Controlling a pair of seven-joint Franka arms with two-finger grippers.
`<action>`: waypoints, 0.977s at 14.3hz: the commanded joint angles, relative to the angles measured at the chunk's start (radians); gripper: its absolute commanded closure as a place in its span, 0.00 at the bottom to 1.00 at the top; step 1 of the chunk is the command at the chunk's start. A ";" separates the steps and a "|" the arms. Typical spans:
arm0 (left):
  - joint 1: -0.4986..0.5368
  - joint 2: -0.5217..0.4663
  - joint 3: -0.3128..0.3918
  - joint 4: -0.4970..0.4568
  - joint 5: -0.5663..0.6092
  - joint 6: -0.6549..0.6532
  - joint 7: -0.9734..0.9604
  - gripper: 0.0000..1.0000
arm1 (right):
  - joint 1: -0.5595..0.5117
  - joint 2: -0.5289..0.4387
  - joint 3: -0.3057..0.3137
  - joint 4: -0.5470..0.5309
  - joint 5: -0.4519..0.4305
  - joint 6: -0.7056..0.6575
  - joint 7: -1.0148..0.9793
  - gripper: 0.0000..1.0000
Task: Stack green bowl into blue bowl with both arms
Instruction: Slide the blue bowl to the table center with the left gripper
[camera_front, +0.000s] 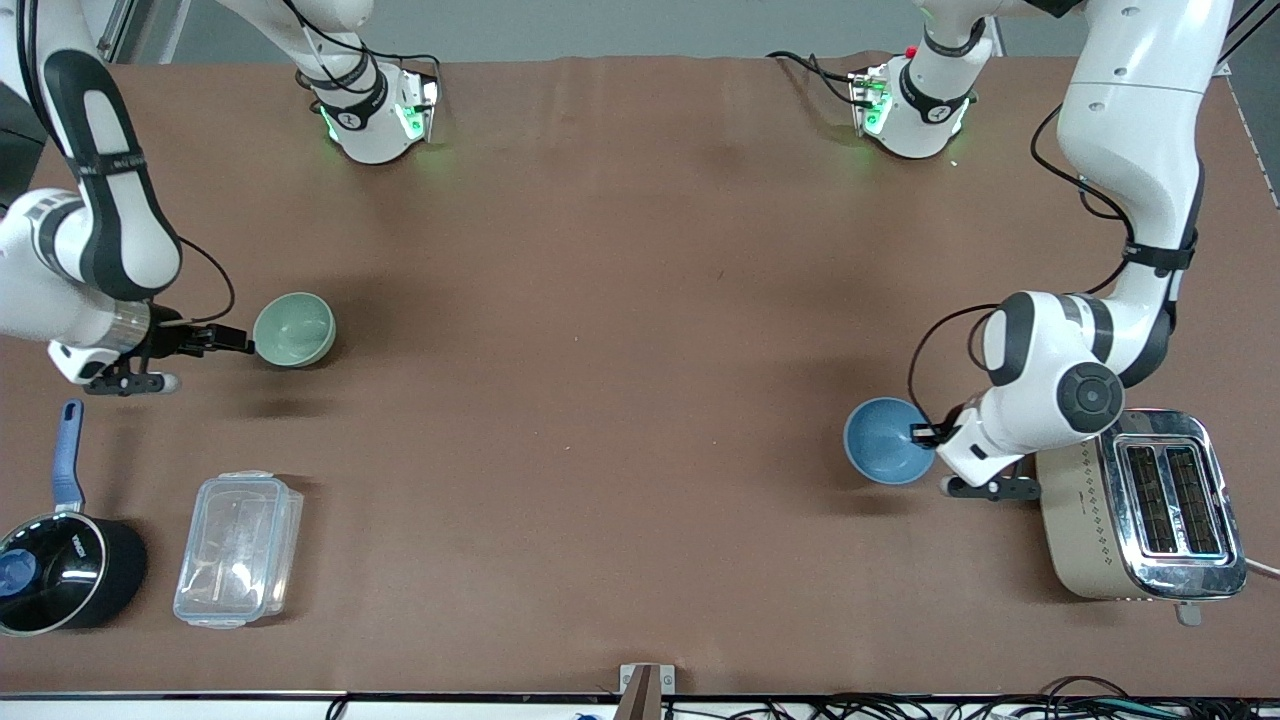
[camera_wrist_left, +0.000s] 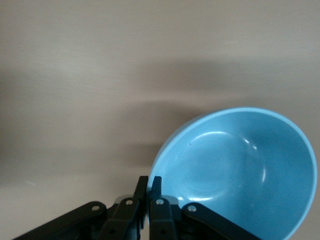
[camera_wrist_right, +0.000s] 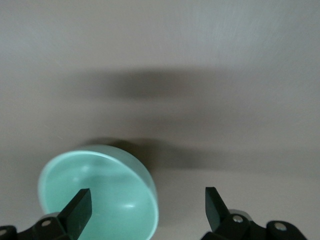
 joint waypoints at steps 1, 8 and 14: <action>-0.003 -0.043 -0.135 0.027 -0.014 -0.095 -0.211 1.00 | -0.027 0.048 0.019 -0.017 0.041 0.002 -0.043 0.00; -0.244 0.064 -0.216 0.104 -0.003 -0.065 -0.681 1.00 | -0.024 0.045 0.020 -0.040 0.061 -0.007 -0.083 0.96; -0.359 0.152 -0.210 0.102 -0.003 0.082 -0.808 1.00 | 0.036 -0.049 0.025 -0.006 0.084 -0.158 -0.027 1.00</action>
